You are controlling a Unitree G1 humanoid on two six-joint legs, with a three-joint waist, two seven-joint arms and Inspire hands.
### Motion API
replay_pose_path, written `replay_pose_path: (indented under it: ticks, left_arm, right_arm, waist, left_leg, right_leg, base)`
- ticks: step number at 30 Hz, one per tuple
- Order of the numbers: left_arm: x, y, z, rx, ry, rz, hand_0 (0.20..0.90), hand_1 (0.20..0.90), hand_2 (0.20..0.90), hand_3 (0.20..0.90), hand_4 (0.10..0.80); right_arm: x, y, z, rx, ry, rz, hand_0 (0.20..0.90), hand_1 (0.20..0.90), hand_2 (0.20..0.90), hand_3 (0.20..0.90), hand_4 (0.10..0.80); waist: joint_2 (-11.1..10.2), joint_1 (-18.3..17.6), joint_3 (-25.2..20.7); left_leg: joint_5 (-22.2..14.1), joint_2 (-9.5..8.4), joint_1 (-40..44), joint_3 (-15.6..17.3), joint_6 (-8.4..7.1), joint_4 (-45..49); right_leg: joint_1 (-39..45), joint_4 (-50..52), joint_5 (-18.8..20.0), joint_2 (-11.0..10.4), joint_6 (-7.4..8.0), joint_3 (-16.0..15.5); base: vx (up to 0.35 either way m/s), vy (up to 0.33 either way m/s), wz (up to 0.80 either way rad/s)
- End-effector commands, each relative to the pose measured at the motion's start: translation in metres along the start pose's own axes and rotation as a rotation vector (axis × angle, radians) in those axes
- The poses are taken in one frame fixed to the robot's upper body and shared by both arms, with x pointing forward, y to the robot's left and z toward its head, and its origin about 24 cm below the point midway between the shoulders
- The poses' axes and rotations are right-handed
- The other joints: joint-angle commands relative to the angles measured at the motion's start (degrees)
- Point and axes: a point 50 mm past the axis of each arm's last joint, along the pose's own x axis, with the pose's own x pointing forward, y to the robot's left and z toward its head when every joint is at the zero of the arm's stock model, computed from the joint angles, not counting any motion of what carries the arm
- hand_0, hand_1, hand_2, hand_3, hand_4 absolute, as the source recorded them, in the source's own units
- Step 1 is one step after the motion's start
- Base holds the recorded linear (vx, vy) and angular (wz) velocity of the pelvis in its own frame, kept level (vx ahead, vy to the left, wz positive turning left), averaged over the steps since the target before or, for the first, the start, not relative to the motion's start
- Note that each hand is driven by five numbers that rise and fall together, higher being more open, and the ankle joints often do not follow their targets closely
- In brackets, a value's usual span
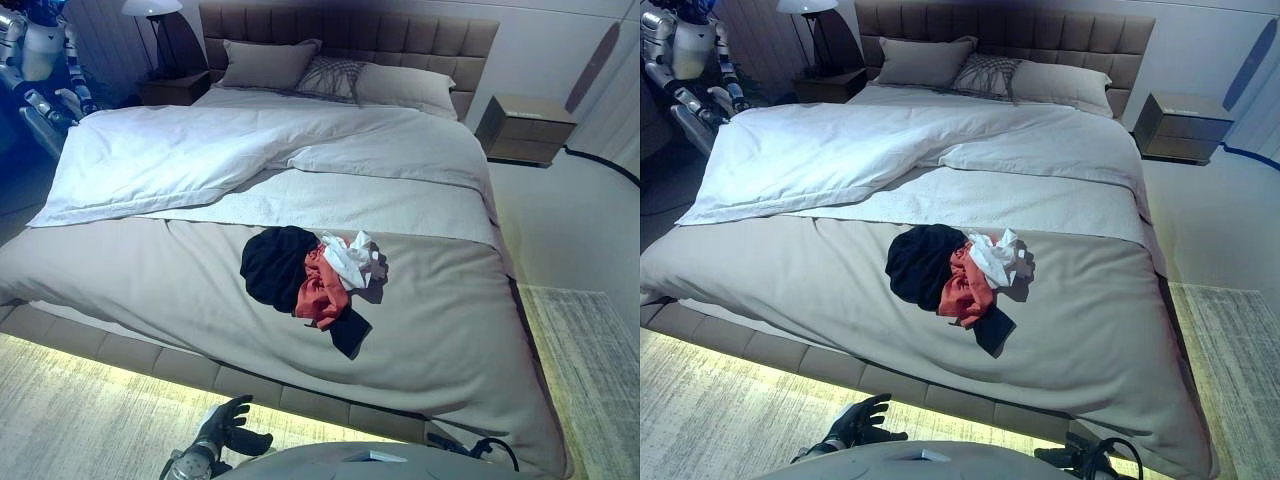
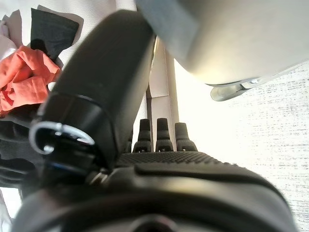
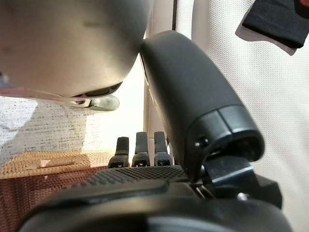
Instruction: Pick up the clothes from the bed and place them into the basket
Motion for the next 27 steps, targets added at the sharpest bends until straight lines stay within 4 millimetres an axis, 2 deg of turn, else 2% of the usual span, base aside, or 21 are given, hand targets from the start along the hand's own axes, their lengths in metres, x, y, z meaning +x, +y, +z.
replay_pose_path:
  ticks: [1,15,20,22,23,24,25,27]
  left_arm:
    - [0.011,0.001,0.036,0.013,-0.115,-0.022,0.9,0.9,0.9,0.9,0.8]
    - [0.01,0.002,0.028,-0.034,-0.082,0.033,0.9,0.9,0.9,0.9,0.8]
    - [0.009,0.005,0.022,-0.102,-0.05,0.079,0.9,0.9,0.9,0.9,0.8]
    - [0.008,0.007,0.021,-0.122,-0.055,0.1,0.9,0.9,0.9,0.9,0.8]
    - [0.007,0.011,0.023,-0.15,-0.075,0.13,0.9,0.9,0.9,0.9,0.8]
    - [0.007,0.012,0.022,-0.159,-0.079,0.136,0.9,0.9,0.9,0.9,0.8]
    - [0.006,0.013,0.021,-0.165,-0.079,0.139,0.9,0.9,0.9,0.9,0.8]
    - [0.004,0.011,0.013,-0.155,-0.063,0.139,0.9,0.9,0.9,0.9,0.8]
  right_arm:
    - [0.003,0.008,0.021,-0.001,-0.051,0.026,0.9,0.9,0.9,0.9,0.8]
    - [0.003,0.005,0.017,-0.029,-0.035,0.027,0.9,0.9,0.9,0.9,0.8]
    - [0.003,0.008,0.019,-0.057,-0.034,0.056,0.9,0.9,0.9,0.9,0.8]
    - [0.003,0.007,0.021,-0.069,-0.039,0.058,0.9,0.9,0.9,0.9,0.8]
    - [0.003,0.003,0.025,-0.068,-0.053,0.049,0.9,0.9,0.9,0.9,0.8]
    - [0.003,0.002,0.027,-0.064,-0.058,0.042,0.9,0.9,0.9,0.9,0.8]
    - [0.004,-0.001,0.029,-0.054,-0.059,0.026,0.9,0.9,0.9,0.9,0.8]
    - [0.004,-0.007,0.032,-0.014,-0.053,-0.006,0.9,0.9,0.9,0.9,0.8]
  waist:
    - [1.24,0.14,2.22]
    - [1.23,0.29,3.35]
    - [0.11,0.78,4.63]
    - [-0.39,1.33,5.57]
    - [-1.09,2.43,7.28]
    - [-1.13,2.99,7.99]
    - [-0.89,3.71,8.71]
    - [0.57,5.13,9.52]
  left_leg:
    - [-4.23,1.86,1.6,3.98,-1.59,0.38]
    - [-3.96,2.09,1.18,3.66,-1.72,1.77]
    - [-4.92,2.75,-1.53,2.75,-2.27,8.14]
    - [-2.55,3.12,-4.74,1.87,-2.92,14.51]
    - [0.56,3.21,-9.89,0.07,-3.22,22.9]
    - [1.17,2.87,-12.38,-1.19,-3.11,25.28]
    - [2.25,2.76,-14.22,-1.83,-3.21,25.06]
    - [3.92,3.8,-14.79,-0.21,-3.55,16.54]
  right_leg:
    - [-1.55,1.7,0.3,-0.58,2.84,-1.24]
    - [-2.11,3.11,-0.64,-0.28,1.99,-0.92]
    - [-3.08,4.54,-1.01,-0.24,0.87,-0.63]
    - [-3.25,4.98,-1.03,-0.13,0.14,-0.57]
    - [-3.06,5.28,-0.91,-0.27,-0.6,-0.49]
    - [-2.97,5.57,-1.14,-0.17,-0.91,-0.41]
    - [-2.54,5.69,-1.44,0.17,-0.9,-0.1]
    - [-0.5,5.4,-2.7,1.21,-0.17,0.12]
  base:
    - [0.0,0.0,0.0]
    - [0.041,-0.018,0.0]
    - [0.037,-0.088,0.02]
    - [0.009,-0.127,0.07]
    - [-0.012,-0.13,0.1]
    - [0.011,-0.104,0.17]
    - [0.128,0.019,0.26]
    - [0.298,0.127,0.13]
